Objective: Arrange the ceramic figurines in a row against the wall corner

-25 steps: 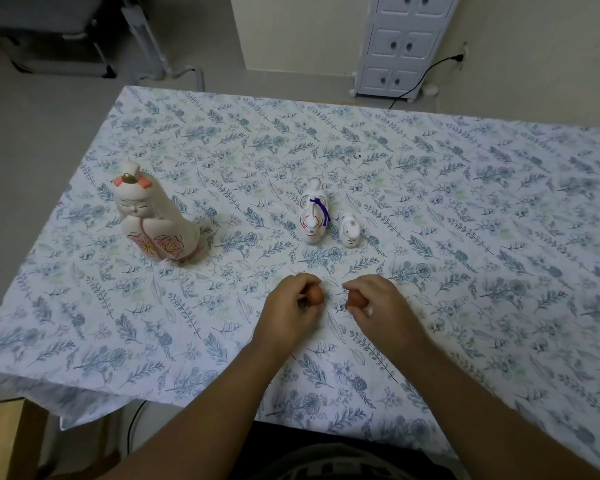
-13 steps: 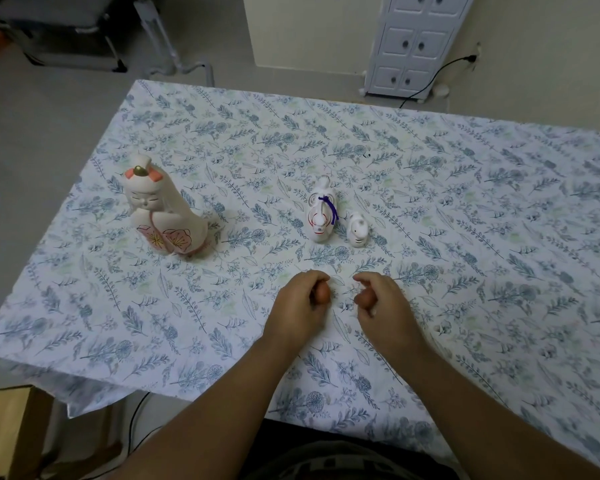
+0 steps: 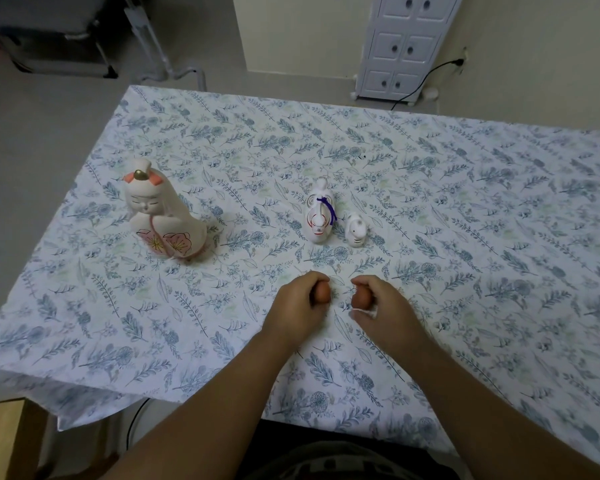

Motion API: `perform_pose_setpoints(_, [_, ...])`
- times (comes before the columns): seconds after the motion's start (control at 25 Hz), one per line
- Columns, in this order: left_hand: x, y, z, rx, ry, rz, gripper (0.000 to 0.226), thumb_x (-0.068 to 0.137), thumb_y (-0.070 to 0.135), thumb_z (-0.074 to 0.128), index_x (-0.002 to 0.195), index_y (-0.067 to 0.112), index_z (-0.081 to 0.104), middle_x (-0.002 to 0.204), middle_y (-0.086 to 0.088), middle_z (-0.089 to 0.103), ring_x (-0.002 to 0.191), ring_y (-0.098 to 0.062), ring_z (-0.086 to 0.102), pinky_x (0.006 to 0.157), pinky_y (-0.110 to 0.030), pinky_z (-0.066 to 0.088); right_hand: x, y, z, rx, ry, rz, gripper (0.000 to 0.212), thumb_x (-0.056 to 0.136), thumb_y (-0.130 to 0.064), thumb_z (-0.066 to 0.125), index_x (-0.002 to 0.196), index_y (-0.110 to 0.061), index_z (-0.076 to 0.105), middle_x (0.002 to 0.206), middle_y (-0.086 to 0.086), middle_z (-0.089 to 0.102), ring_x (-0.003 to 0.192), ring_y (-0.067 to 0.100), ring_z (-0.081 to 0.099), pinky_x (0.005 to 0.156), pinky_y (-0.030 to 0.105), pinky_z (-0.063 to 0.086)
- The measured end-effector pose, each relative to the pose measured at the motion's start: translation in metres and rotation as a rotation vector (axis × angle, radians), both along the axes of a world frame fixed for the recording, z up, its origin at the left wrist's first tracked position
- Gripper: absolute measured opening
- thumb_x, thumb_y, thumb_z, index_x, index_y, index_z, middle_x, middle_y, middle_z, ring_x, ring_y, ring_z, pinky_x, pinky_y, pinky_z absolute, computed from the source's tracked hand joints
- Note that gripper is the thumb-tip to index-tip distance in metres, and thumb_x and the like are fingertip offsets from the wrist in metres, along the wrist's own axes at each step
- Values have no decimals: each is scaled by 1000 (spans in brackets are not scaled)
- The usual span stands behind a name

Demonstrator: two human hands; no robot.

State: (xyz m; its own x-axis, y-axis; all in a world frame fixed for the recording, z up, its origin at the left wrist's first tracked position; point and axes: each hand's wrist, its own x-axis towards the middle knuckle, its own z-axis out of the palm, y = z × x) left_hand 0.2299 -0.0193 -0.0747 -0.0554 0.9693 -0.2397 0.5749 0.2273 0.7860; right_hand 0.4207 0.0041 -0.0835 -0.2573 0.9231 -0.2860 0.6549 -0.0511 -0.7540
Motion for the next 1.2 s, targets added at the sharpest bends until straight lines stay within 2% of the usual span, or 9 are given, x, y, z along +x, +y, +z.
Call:
perform_pose_setpoints(0.08, [-1,-1,9,2,5,-9,43,81,12,68,122,24,63,113,7,70,103,-13,65,89,-35,56,-4,-6,7,119,-53,13,61,79,-23,81,134,-25,54,128,-7,56,122,11,49,97,16,37])
perform_pose_setpoints(0.28, [-30,-20,42,131,35,100,58,90,30,65,145,23,47,146,14,48,135,-2,41,110,-26,36,-33,-13,36,448,-145,71,54,87,-36,68,136,-17,55,138,1,55,130,19,48,108,45,43])
perform_pose_setpoints(0.56, [-132,-45,73,291,183,291,55,93,29,68,144,21,48,150,5,50,142,-9,40,115,-35,38,-147,-5,66,405,-213,215,67,94,-49,52,153,-22,36,161,-5,34,153,16,20,123,46,21])
perform_pose_setpoints(0.68, [-179,-48,83,352,183,366,68,93,27,69,152,17,37,158,1,41,148,-12,33,119,-33,32,-205,5,75,325,-176,262,76,93,-54,54,157,-24,26,165,-6,25,155,14,12,125,45,17])
perform_pose_setpoints(0.76, [-208,-41,84,326,126,401,79,94,34,68,157,18,24,165,2,27,153,-11,20,121,-29,21,-241,16,83,262,-135,247,87,89,-53,64,158,-24,19,165,-5,25,154,15,16,123,43,21])
perform_pose_setpoints(0.88, [-249,-17,77,185,1,363,92,92,47,67,160,21,10,168,5,15,153,-9,13,121,-31,17,-285,35,96,8,77,184,104,83,-34,81,159,-26,10,157,-8,38,141,5,39,106,21,37])
perform_pose_setpoints(1.0, [-273,-1,71,95,-136,217,76,91,42,69,154,29,28,154,14,41,139,2,39,113,-28,38,-302,43,91,-148,316,154,92,82,2,78,153,-29,28,126,-21,59,108,-16,61,76,3,49])
perform_pose_setpoints(1.08, [-279,1,69,106,-214,179,57,92,33,71,141,42,43,133,23,59,119,11,55,100,-31,53,-304,40,85,-105,304,84,86,80,-2,80,148,-35,40,115,-28,63,105,-15,61,81,8,53])
perform_pose_setpoints(1.2, [-276,1,77,154,-289,125,54,93,24,71,136,48,48,127,30,61,118,12,55,94,-18,50,-296,31,90,-46,336,-17,74,75,-6,84,134,-41,53,112,-28,69,109,-6,65,89,18,55])
